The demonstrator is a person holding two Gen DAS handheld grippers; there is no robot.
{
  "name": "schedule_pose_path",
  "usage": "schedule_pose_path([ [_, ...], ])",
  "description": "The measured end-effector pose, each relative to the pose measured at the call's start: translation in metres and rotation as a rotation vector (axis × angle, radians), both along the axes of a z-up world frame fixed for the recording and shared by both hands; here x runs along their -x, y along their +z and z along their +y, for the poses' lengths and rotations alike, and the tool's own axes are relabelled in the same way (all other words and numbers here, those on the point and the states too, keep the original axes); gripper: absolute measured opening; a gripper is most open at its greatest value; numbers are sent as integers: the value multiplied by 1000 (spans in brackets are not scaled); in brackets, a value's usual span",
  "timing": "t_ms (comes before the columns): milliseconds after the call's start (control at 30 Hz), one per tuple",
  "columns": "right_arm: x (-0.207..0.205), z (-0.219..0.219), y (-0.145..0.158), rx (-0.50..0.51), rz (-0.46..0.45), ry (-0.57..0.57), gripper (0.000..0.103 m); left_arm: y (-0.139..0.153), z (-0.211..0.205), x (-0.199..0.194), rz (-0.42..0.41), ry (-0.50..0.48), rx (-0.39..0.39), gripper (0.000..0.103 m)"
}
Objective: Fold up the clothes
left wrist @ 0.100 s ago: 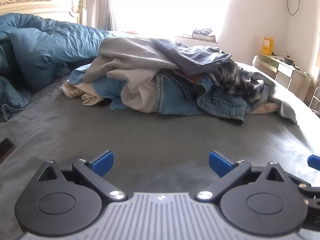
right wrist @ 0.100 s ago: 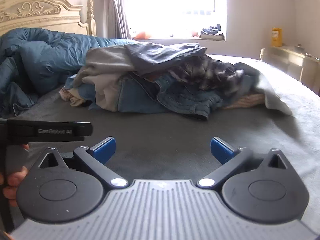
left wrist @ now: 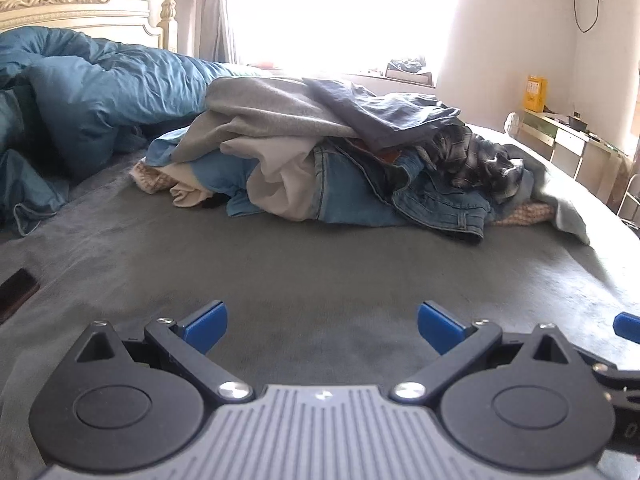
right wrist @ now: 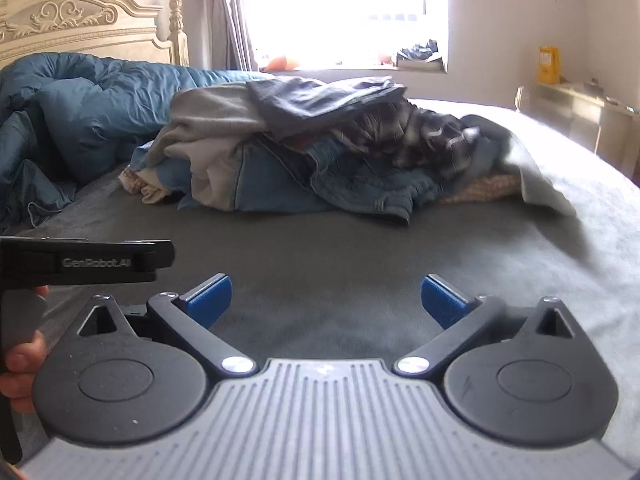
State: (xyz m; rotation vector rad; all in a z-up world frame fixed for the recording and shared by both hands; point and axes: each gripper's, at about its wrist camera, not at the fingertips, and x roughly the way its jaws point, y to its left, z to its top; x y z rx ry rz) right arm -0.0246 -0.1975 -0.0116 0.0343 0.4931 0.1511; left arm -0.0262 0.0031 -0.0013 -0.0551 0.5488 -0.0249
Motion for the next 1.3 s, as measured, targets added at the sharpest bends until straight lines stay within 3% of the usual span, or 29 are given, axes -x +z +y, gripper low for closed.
schedule_pose_path([
  [167, 11, -4, 2, -13, -15, -1, 102, -2, 5, 38, -89, -11, 43, 102],
  [267, 21, -7, 3, -16, -22, -2, 102, 5, 1, 33, -5, -12, 55, 103],
  [400, 37, -4, 7, 6, 10, -22, 102, -2, -5, 36, 27, -19, 59, 103],
  [633, 32, -13, 2, 2, 39, -41, 102, -3, -6, 31, 70, 2, 72, 103],
  [1300, 11, -6, 2, 40, 47, -23, 102, -17, -11, 12, 65, 1, -19, 103],
])
